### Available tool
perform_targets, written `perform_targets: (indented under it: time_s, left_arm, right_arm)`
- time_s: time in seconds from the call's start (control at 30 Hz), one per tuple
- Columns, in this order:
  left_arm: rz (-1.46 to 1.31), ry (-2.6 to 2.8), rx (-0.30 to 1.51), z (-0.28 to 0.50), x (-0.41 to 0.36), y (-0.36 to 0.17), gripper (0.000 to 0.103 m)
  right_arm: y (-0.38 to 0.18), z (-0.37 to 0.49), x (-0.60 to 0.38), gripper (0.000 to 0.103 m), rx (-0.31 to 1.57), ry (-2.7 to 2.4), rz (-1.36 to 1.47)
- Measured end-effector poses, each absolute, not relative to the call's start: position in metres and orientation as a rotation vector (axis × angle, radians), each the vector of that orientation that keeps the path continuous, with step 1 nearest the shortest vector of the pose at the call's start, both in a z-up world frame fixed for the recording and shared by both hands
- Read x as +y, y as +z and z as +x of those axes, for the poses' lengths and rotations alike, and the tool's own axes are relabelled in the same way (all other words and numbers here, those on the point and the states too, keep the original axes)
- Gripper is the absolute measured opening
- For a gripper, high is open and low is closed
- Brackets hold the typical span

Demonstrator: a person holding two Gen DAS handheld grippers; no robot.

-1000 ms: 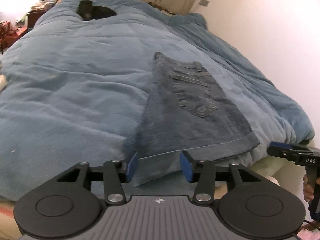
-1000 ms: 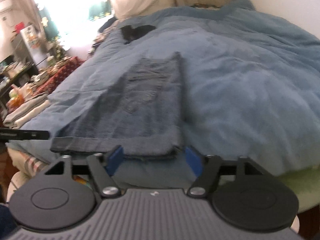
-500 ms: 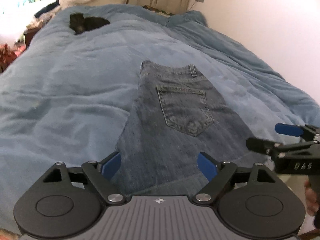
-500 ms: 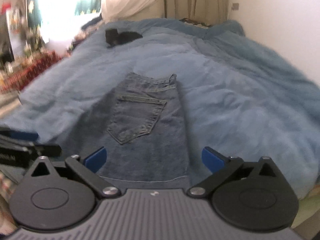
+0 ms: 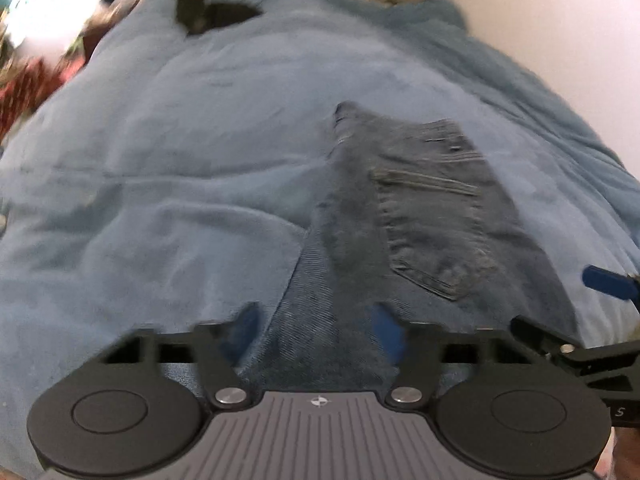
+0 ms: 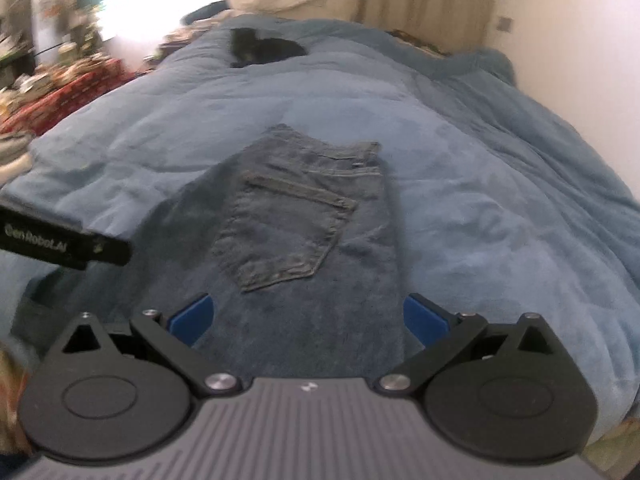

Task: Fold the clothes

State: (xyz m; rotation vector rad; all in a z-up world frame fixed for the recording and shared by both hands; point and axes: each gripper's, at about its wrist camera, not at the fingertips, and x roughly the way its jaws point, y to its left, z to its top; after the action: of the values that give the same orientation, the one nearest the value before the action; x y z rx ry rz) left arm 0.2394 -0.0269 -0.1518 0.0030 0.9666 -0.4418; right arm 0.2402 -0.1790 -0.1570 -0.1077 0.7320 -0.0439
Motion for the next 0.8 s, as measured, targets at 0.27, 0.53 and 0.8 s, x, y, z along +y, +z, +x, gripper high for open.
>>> perform_targets:
  time_s: [0.27, 0.53, 0.8]
  left_arm:
    - [-0.111, -0.573, 0.889, 0.258, -0.041, -0.145, 0.001]
    - [-0.132, -0.565, 0.949, 0.297, -0.068, -0.174, 0.0]
    - [-0.097, -0.552, 0.94, 0.294, -0.045, -0.179, 0.001]
  right_arm:
    - [-0.162, 0.269, -0.191, 0.074, 0.672, -0.121, 0.001]
    - [-0.189, 0.307, -0.204, 0.001, 0.731, -0.216, 0.025]
    - [-0.205, 0.295, -0.239, 0.0, 0.757, -0.277, 0.018]
